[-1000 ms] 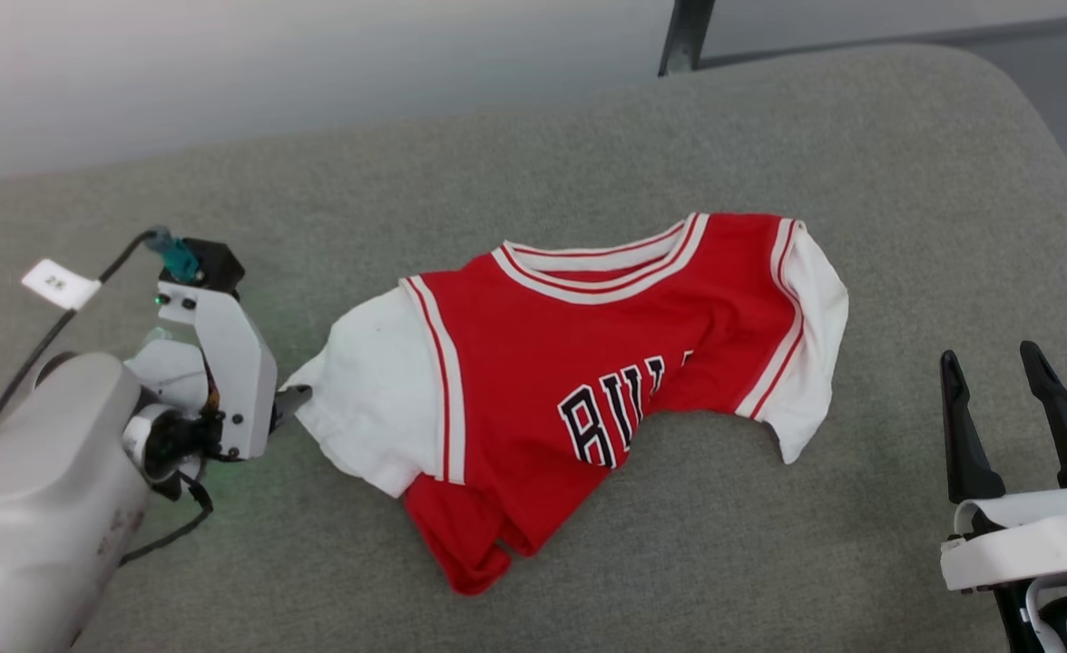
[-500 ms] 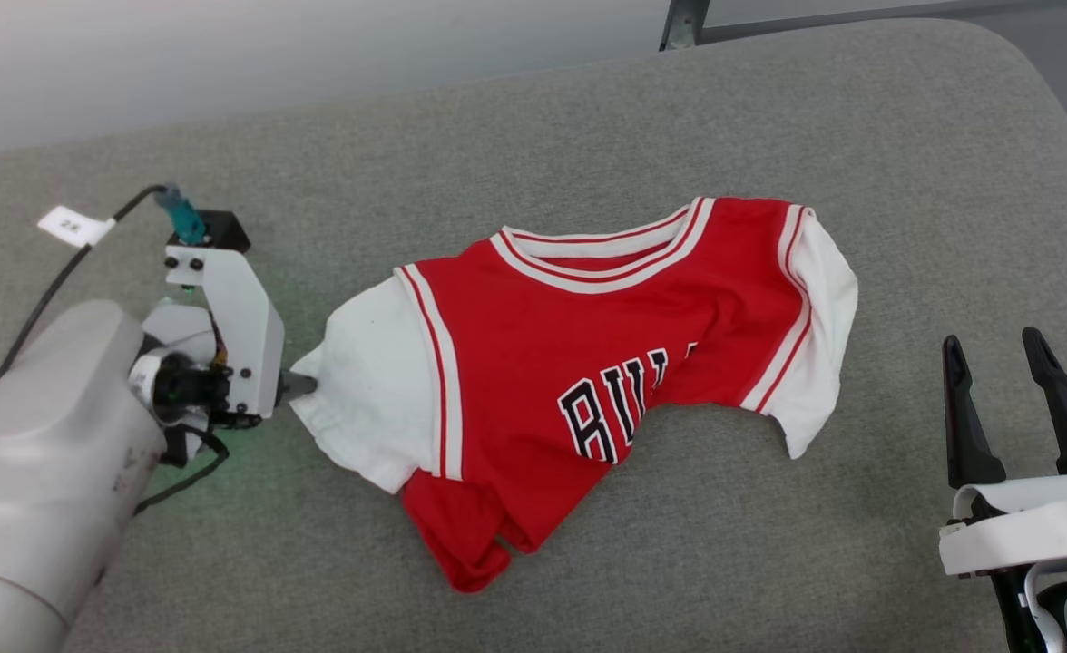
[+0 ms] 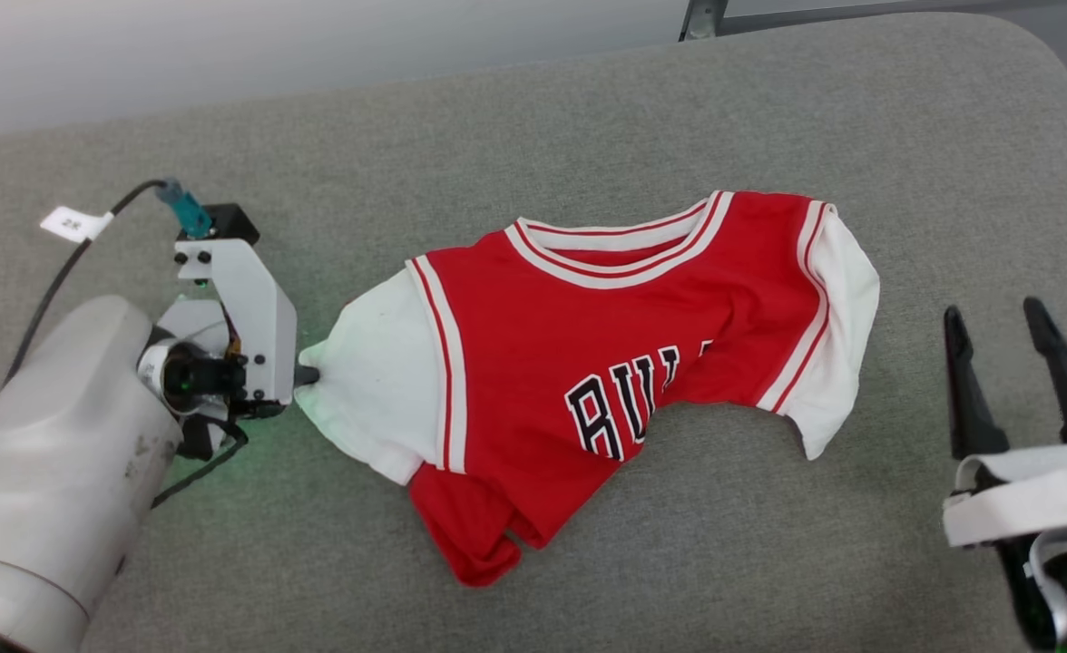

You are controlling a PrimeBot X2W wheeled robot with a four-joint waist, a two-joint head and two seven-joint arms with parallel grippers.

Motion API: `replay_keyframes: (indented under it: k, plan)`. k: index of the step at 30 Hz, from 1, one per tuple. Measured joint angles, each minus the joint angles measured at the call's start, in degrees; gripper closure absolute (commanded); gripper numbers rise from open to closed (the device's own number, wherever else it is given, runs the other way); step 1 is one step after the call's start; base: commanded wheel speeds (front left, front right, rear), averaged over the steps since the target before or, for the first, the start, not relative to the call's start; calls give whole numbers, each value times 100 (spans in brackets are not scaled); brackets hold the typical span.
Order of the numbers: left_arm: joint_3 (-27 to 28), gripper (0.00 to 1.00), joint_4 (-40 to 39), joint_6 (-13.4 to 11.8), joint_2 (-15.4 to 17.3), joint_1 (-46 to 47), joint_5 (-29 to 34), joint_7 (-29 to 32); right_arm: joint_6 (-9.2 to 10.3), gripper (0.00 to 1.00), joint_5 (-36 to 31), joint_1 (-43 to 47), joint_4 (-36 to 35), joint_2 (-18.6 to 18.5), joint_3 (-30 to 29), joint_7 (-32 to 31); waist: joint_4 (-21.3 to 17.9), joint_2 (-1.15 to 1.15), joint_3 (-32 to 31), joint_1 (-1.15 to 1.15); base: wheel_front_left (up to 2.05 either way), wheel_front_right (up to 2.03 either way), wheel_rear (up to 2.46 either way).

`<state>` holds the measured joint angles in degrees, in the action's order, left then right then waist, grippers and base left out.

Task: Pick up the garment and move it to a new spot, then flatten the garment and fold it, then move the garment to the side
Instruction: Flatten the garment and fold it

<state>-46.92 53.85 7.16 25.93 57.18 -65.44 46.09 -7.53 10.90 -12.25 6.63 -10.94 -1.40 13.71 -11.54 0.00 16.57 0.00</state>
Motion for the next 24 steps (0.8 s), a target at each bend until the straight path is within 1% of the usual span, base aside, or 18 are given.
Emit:
replay_keyframes:
  k: [3,6,8,13,15,17,19,22,24]
  plan:
    - [-76,100,-41,16,18,32,36,-32,0,0,160,-151,11,-158,43,-225,42,0,4,0,0,0,0]
    - [-140,100,-141,29,57,44,63,-69,0,0,396,-313,132,-388,218,-724,104,0,4,0,0,0,0]
    - [-157,100,-177,34,48,46,51,-112,2,0,720,-492,245,-560,326,-1214,159,0,3,0,0,0,0]
    - [-235,100,-314,34,-58,49,29,-222,0,0,1378,-956,589,-1241,795,-2446,341,0,12,0,0,0,0]
    - [-267,100,-359,34,-108,48,-10,-237,0,0,1651,-1146,737,-1488,924,-2872,425,0,23,0,0,0,0]
    - [-315,100,-425,34,-164,49,-13,-271,0,0,1789,-1322,861,-1720,1132,-3232,512,0,37,0,0,0,0]
    - [-348,100,-481,34,-213,49,-43,-309,1,0,2056,-1460,967,-1863,1293,-3520,599,0,54,0,0,0,0]
    - [-423,100,-552,34,-275,65,-56,-367,0,0,2185,-1651,1158,-2060,1519,-3838,724,0,86,0,0,0,0]
    - [-467,100,-611,34,-313,90,-98,-394,0,0,2250,-1744,1291,-2168,1655,-3944,802,0,113,0,0,0,0]
